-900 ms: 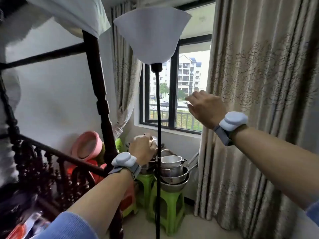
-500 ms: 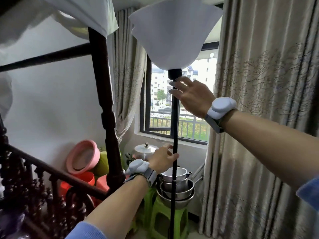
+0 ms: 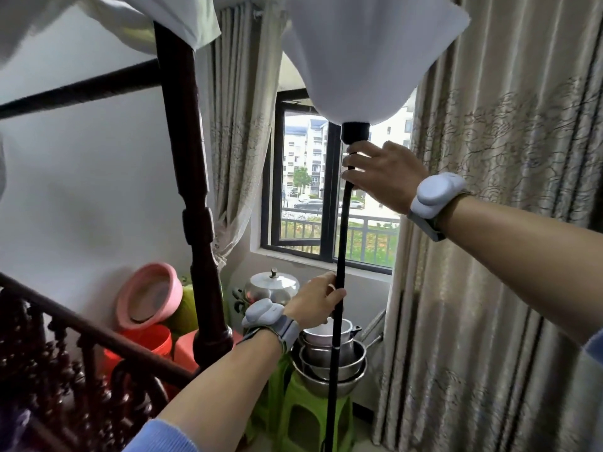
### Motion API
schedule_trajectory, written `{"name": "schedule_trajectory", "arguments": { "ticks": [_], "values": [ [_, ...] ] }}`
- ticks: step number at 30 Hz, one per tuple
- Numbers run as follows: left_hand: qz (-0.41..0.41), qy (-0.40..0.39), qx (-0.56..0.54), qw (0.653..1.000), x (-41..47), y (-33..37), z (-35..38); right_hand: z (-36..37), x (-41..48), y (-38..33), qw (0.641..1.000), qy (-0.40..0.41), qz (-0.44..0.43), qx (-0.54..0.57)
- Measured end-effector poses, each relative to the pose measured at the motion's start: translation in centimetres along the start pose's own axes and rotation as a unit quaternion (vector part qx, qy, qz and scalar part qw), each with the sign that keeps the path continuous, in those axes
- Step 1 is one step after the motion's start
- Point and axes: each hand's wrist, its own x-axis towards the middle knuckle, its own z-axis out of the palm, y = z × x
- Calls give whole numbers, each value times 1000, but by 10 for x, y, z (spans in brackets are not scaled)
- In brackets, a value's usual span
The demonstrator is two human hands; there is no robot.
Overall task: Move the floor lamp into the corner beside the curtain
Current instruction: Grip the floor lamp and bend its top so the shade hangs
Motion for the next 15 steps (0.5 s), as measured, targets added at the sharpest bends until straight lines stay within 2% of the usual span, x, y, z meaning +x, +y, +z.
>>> {"name": "schedule_trajectory", "arguments": {
  "ticks": [7,15],
  "values": [
    [3,7,-19,1000,1,-6,-3,28,-27,3,998,-17,39,35],
    [2,39,-35,999,5,-12,-4,45,-47,-22,977,-9,162,138]
  ]
}}
